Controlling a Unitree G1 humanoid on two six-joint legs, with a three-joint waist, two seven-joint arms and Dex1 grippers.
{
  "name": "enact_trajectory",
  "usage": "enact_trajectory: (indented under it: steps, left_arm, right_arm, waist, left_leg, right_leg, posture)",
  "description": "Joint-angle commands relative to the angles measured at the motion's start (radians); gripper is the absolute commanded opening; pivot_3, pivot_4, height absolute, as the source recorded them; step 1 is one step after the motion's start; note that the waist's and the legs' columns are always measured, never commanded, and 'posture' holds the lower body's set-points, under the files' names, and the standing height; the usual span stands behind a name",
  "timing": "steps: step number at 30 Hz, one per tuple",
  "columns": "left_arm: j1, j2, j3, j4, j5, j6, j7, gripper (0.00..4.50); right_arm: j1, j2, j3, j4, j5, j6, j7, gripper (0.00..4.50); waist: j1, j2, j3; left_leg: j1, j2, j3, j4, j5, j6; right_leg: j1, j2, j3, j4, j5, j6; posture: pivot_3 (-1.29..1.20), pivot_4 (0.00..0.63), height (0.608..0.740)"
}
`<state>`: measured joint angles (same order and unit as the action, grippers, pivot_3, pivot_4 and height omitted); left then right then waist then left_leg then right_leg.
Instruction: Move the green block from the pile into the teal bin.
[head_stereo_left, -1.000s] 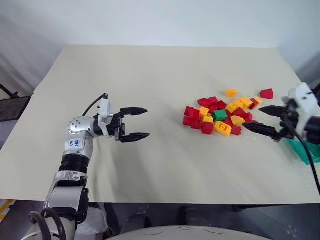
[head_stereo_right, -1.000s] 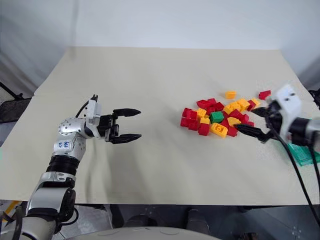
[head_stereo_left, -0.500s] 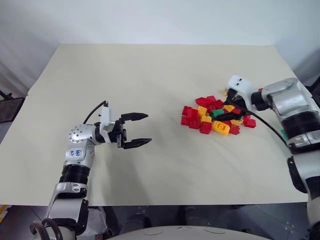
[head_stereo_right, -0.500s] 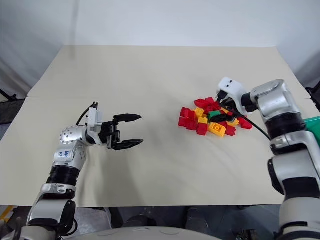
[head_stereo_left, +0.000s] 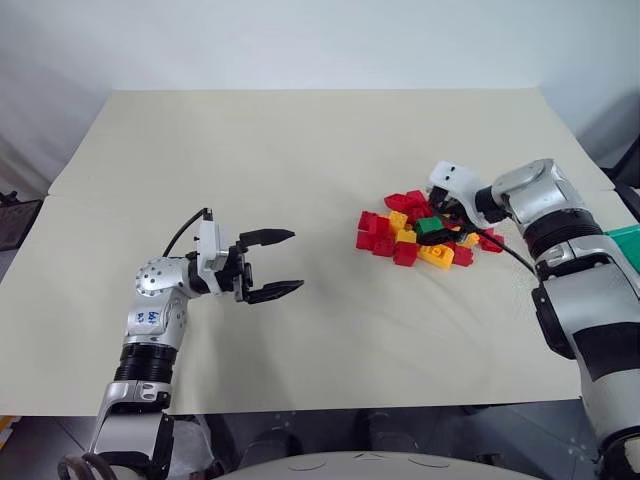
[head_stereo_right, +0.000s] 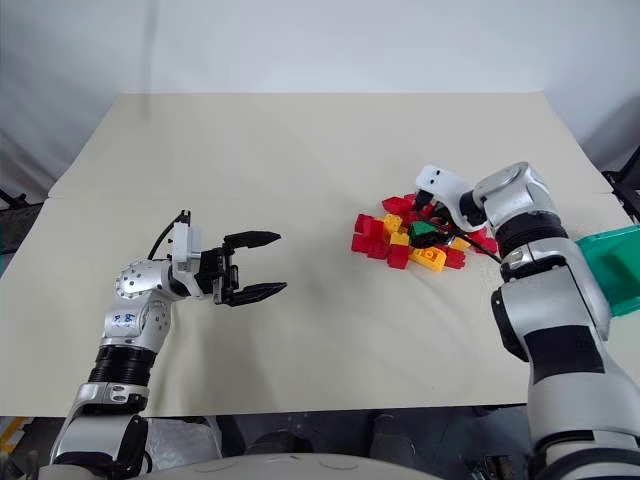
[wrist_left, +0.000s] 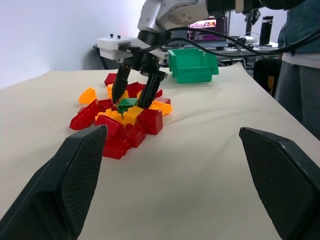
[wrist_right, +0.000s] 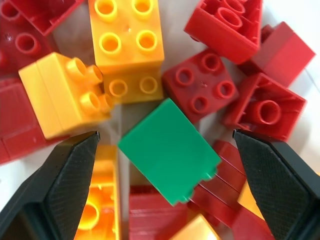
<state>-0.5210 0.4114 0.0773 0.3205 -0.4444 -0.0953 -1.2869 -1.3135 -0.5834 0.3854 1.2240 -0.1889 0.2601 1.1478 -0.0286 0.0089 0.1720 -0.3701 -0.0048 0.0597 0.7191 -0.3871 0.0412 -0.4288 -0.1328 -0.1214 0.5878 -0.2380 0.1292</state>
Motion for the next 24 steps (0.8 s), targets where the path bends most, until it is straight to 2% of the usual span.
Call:
enact_trajectory:
  steps: [1,10,14,20,21,24]
  left_arm:
    - [-0.011,-0.001,0.003,-0.025,-0.015,-0.003,0.006,4.5]
    - [-0.035,-0.011,-0.001,0.013,-0.011,-0.011,0.002,4.5]
    - [-0.053,-0.022,-0.004,0.034,-0.005,-0.019,0.002,4.5]
    - [-0.064,-0.023,-0.007,0.052,-0.006,-0.027,-0.001,4.5]
    - [-0.065,-0.023,-0.007,0.051,-0.005,-0.027,-0.001,4.5]
    - [-0.064,-0.025,-0.01,0.038,-0.007,-0.021,0.006,4.5]
  right_arm:
    - [-0.017,-0.014,-0.027,0.0,-0.017,0.008,0.019,4.46]
    - [0.008,-0.038,-0.088,-0.048,-0.001,0.045,0.041,4.46]
    - [0.027,-0.031,-0.113,-0.064,-0.005,0.049,0.021,3.57]
    - [0.026,-0.027,-0.124,-0.068,-0.014,0.053,-0.003,1.65]
    - [0.022,-0.028,-0.13,-0.077,-0.011,0.059,-0.006,1.45]
    - [0.017,-0.05,-0.159,-0.134,0.009,0.091,-0.003,1.45]
  waist:
    - [0.0,0.0,0.0]
    - [-0.001,0.0,0.0]
    - [-0.001,0.0,0.0]
    - [-0.002,0.001,0.0]
    - [-0.002,0.001,0.0]
    - [-0.003,0.002,0.001]
  left_leg:
    - [0.0,0.0,0.0,0.0,0.0,0.0]
    - [0.0,0.0,0.0,0.0,0.0,0.0]
    - [0.0,0.0,0.001,0.0,0.0,0.0]
    - [0.0,0.0,0.001,0.0,0.0,0.0]
    - [0.0,0.0,0.001,0.0,0.0,0.0]
    - [0.0,0.0,0.001,0.0,0.0,0.0]
  right_leg:
    - [0.0,0.0,0.0,0.0,0.0,0.0]
    - [0.0,0.0,0.0,0.0,0.0,0.0]
    - [0.0,0.0,0.0,0.0,0.0,0.0]
    - [0.0,0.0,0.0,0.0,0.0,0.0]
    - [0.0,0.0,0.001,0.001,0.0,0.0]
    - [0.0,0.0,0.001,0.001,0.0,0.0]
  posture:
    - [0.0,0.15,0.74]
    - [0.0,0.15,0.74]
    - [0.0,0.15,0.74]
    - [0.0,0.15,0.74]
    - [0.0,0.15,0.74]
    - [0.0,0.15,0.74]
